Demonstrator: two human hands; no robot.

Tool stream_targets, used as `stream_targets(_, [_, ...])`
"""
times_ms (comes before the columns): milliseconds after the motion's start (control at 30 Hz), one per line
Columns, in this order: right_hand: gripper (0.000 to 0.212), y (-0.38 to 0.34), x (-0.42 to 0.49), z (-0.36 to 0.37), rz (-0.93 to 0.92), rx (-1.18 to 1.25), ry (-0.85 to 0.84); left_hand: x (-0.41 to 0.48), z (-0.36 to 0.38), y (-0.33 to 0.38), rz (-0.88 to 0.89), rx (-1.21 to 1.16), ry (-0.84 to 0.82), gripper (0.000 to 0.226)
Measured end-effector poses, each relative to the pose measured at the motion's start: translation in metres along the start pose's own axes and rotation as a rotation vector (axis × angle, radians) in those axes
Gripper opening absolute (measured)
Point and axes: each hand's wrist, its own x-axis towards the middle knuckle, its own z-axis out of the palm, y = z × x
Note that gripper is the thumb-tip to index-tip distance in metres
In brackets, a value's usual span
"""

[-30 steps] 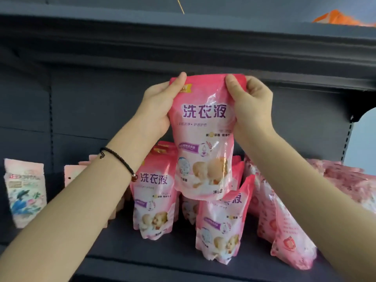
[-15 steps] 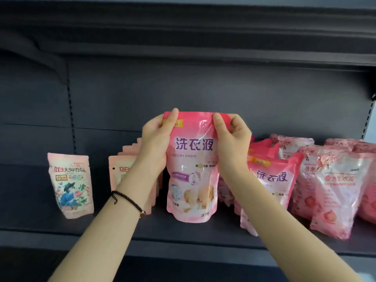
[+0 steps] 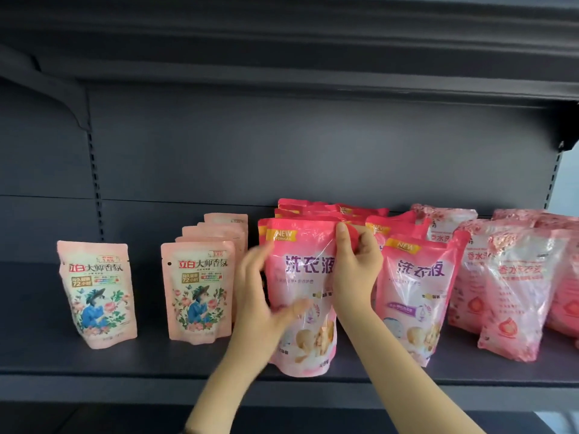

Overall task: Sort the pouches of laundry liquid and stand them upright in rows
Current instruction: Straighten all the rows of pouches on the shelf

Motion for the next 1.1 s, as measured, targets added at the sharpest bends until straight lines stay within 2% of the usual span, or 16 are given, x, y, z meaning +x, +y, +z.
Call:
stream_targets(100, [0.017, -0.002, -0.002, -0.001, -0.040, -0.024, -0.056, -0.043, 0.012, -0.017, -0.051, 0.007, -0.079, 0.080])
stream_targets(200, [0.010, -0.004, -0.001, -0.010, -0.020, -0.102, -0.239, -0.047, 0.017, -0.024, -0.129, -0.017, -0.066, 0.078])
stream_targets(367, [0.061, 0.011, -0.019, -0.060, -0.010, -0.064, -0.631, -0.039, 0.013, -0.028, -0.108, 0.064, -0.108, 0.077])
stream_targets(500, [0.070, 0.026, -0.046, -0.093, 0.031, -0.285, -0.917, -0.041, 0.015, -0.031, -0.121, 0.054, -0.117, 0.085])
stream_targets(600, [0.081, 0.026, -0.050, -0.097, 0.054, -0.327, -0.956, -0.041, 0.004, -0.034, -0.133, 0.047, -0.249, 0.092])
stream_targets(700, [0.105, 0.028, -0.053, -0.097, 0.054, -0.401, -1.030, -0.041, -0.013, -0.037, -0.109, 0.199, -0.399, 0.109])
stream_targets(833, [0.116, 0.034, -0.053, -0.093, 0.077, -0.453, -1.034, -0.035, -0.017, -0.038, -0.090, 0.348, -0.421, 0.112])
stream_targets(1100, [0.116, 0.041, -0.043, -0.074, 0.066, -0.493, -1.009, -0.018, -0.014, -0.050, -0.021, 0.509, -0.389, 0.114])
